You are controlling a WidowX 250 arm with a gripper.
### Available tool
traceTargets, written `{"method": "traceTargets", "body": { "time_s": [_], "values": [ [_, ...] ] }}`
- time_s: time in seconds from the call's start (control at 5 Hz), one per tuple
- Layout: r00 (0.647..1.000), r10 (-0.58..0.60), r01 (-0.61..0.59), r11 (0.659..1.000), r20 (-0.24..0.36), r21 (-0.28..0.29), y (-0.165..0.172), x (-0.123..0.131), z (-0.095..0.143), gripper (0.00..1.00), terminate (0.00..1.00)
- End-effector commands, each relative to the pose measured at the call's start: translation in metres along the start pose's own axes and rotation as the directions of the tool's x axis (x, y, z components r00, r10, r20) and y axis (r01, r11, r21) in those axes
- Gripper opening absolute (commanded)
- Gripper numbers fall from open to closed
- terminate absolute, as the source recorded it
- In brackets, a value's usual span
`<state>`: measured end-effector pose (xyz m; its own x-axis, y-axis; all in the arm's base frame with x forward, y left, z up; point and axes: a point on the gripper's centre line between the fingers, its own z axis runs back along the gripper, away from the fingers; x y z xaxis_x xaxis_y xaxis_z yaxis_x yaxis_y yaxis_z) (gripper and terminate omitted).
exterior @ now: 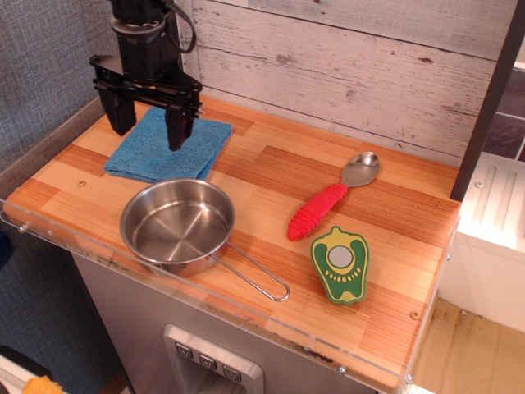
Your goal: Place the blue cloth directly left of the spoon.
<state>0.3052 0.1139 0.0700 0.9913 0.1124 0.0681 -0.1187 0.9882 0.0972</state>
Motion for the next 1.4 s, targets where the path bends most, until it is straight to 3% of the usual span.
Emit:
{"method": "traceTargets", "body": {
  "time_s": [0.0,0.6,0.8,1.0,1.2],
  "values": [
    [0.999,0.041,-0.041,0.999,0.02,-0.001,0.017,0.02,-0.015,1.0,0.0],
    [0.999,0.047,-0.047,0.999,0.001,0.007,0.028,0.049,-0.035,1.0,0.0],
    [1.0,0.004,-0.004,1.0,0.018,-0.007,0.029,0.046,-0.042,1.0,0.0],
    [0.999,-0.045,0.046,0.998,0.008,-0.035,0.03,0.039,-0.061,1.0,0.0],
    [0.997,-0.075,0.074,0.997,-0.027,-0.021,0.027,0.032,-0.075,1.0,0.0]
  ]
}}
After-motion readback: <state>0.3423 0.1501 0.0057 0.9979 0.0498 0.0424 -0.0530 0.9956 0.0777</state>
